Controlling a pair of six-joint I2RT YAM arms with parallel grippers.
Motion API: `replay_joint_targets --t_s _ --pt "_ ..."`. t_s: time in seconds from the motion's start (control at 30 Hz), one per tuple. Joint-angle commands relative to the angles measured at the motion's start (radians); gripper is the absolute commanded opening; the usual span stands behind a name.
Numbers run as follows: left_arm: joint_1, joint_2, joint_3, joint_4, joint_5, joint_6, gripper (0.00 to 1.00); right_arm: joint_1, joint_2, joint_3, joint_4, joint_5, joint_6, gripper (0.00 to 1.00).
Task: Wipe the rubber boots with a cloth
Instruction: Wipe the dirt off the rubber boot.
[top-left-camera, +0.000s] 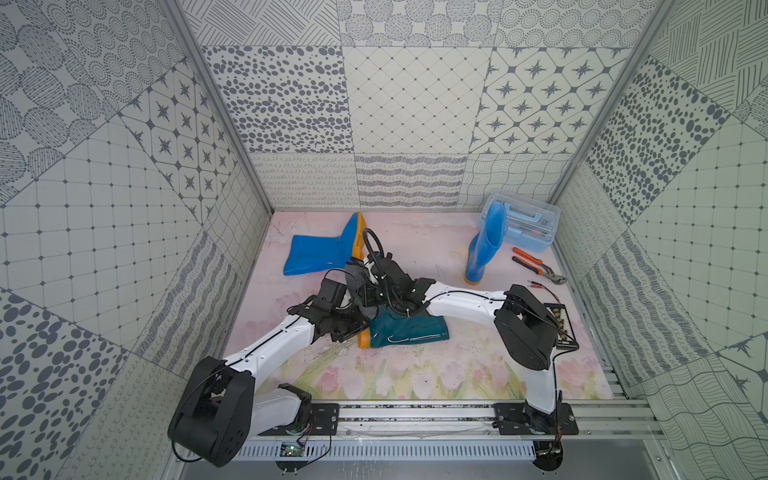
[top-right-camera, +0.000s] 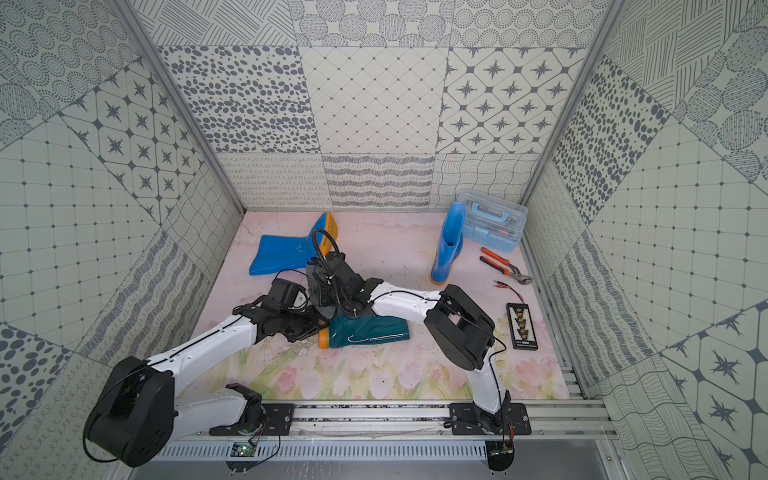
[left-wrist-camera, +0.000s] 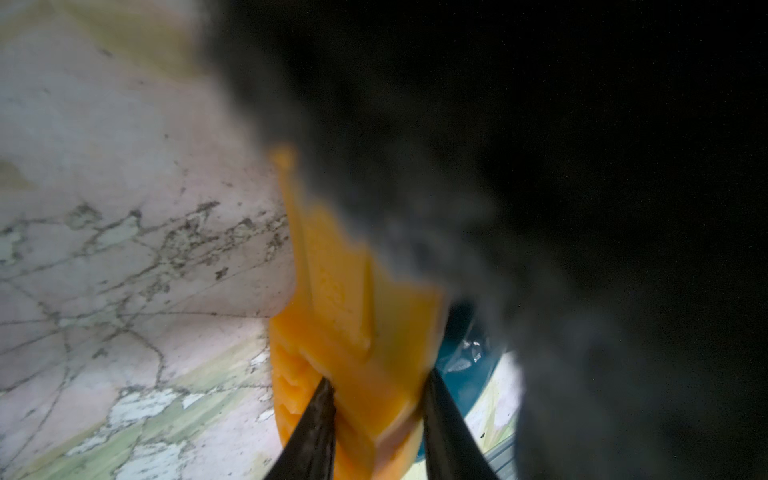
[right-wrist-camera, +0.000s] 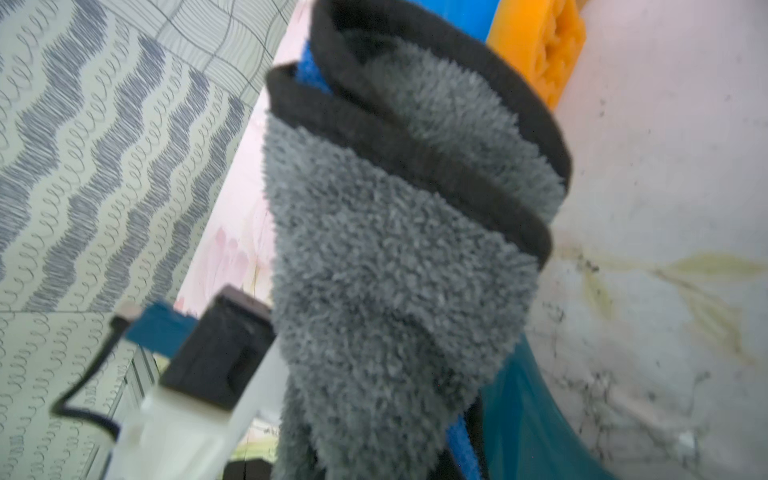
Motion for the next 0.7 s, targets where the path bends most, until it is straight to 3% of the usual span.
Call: replay_joint_targets --t_s 0.0,0.23,0.43,0.53,0.67 --pt "-0.017 0.027 -0.047 -0.12 -0.062 -0.022 0.0 0.032 -0.029 -0.09 -0.128 -0.038 0.033 0.0" --pt "-0.016 -0.05 -0.061 -0.149 -0.08 -0.018 0.0 0.062 -0.136 -0.281 -0.119 -0.028 0.086 0.0" --pt "-0.016 -0.024 -0.068 -0.107 -0.062 -0.041 0.0 0.191 -0.2 -0.31 -0.222 0.035 0.102 0.0" --pt "-0.018 -0.023 -0.06 -0.107 -0.065 -0.042 0.0 0.207 -0.203 -0.386 -0.156 0.006 0.176 0.0" --pt "-0.016 -0.024 -0.053 -0.111 -0.058 -0.031 0.0 0.205 -0.21 -0.381 -0.167 -0.004 0.16 0.0"
